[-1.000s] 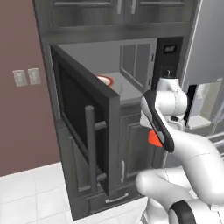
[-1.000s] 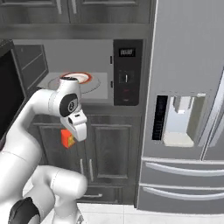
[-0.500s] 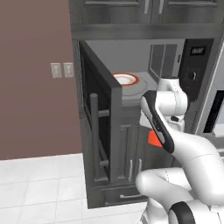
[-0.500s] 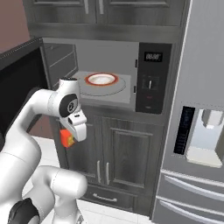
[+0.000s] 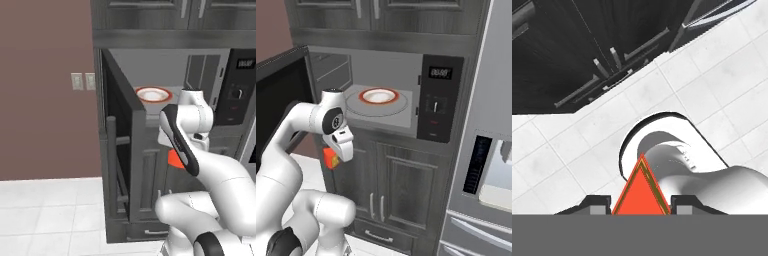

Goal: Pick the cheese from the counter and place it in the microwave.

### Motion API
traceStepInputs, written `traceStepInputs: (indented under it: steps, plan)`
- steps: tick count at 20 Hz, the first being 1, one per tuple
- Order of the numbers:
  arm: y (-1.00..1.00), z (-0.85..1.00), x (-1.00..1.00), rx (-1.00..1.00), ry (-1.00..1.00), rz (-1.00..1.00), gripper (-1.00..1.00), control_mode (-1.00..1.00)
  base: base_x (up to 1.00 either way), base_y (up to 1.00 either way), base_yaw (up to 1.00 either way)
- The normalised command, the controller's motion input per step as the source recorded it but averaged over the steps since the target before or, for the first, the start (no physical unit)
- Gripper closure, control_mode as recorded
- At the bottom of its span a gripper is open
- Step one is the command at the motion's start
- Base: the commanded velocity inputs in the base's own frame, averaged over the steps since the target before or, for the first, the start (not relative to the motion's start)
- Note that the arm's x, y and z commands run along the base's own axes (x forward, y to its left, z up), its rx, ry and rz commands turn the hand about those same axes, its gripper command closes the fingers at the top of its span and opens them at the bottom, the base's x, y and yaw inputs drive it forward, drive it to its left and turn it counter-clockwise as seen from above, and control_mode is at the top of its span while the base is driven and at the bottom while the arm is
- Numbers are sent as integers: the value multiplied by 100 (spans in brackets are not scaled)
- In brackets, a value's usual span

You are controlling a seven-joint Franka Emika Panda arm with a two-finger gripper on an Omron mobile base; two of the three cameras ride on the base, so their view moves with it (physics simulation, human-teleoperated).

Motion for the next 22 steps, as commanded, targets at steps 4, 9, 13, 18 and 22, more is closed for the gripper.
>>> traceStepInputs:
  steps: [4,9,13,18,22]
  plan:
    - [0,0,0,0,0,0,100,100,38,-19,0]
    - [0,0,0,0,0,0,100,100,34,-5,0]
    - [0,0,0,0,0,0,100,100,55,0,0]
    - [0,0,0,0,0,0,100,100,2,-16,0]
    - [0,0,0,0,0,0,100,100,0,0,0]
